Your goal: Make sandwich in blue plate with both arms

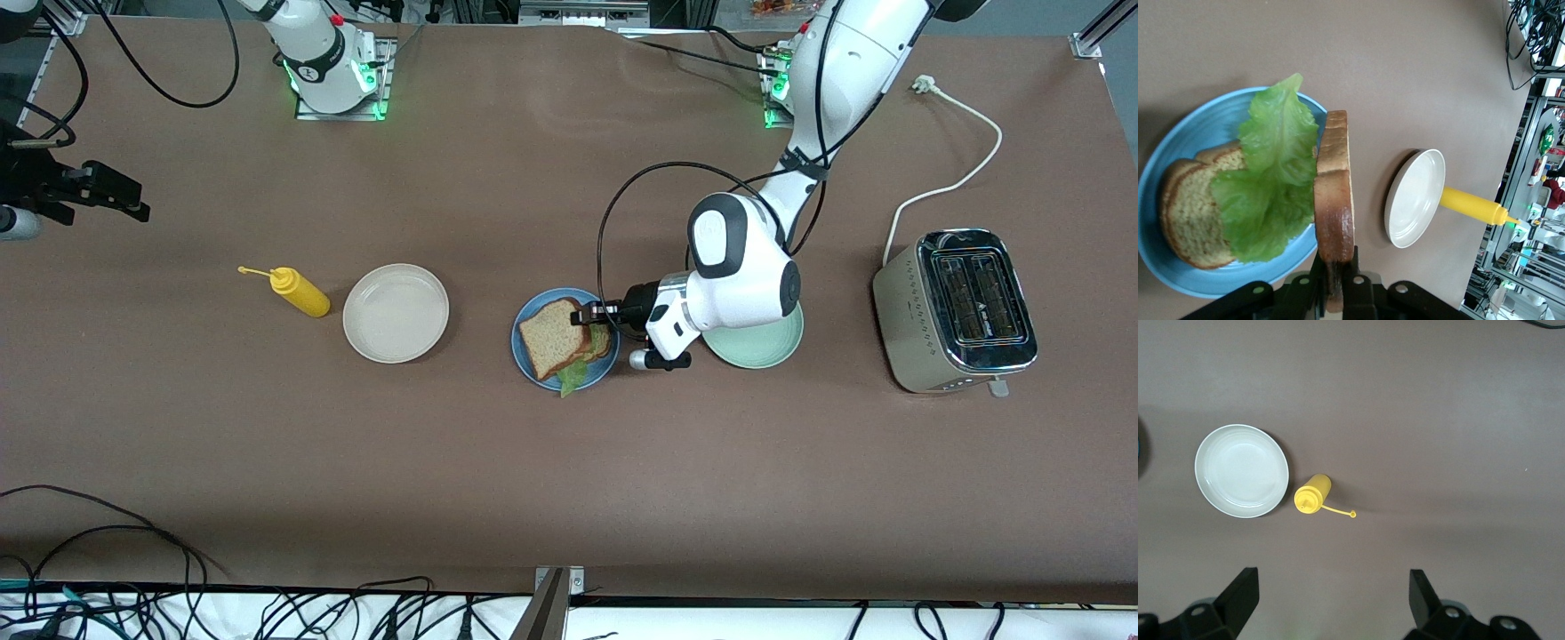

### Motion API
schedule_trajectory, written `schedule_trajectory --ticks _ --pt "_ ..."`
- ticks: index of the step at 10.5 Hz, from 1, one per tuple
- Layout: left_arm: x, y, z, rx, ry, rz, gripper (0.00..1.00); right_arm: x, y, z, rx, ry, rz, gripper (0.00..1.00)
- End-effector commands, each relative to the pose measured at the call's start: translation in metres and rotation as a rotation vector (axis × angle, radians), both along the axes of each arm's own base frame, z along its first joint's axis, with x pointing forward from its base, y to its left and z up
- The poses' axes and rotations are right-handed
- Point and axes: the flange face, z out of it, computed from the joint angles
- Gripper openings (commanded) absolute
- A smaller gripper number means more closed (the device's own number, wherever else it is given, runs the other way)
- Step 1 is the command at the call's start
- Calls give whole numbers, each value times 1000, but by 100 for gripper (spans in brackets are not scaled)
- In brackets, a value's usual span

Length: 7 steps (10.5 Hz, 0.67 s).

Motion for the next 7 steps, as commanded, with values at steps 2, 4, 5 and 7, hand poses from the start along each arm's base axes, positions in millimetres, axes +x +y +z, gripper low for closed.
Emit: schedule_trajectory --ticks 2,4,5,7 --pt "9 15 -21 6 -42 -10 54 -6 3 8 -8 19 -15 100" --pt "16 34 -29 22 -34 16 72 -7 3 14 -10 11 -15 100" --pt "19 41 -30 25 -32 24 75 -8 2 16 -8 13 -19 100" --pt "19 49 -36 37 -33 24 79 -8 0 19 -8 8 -21 100"
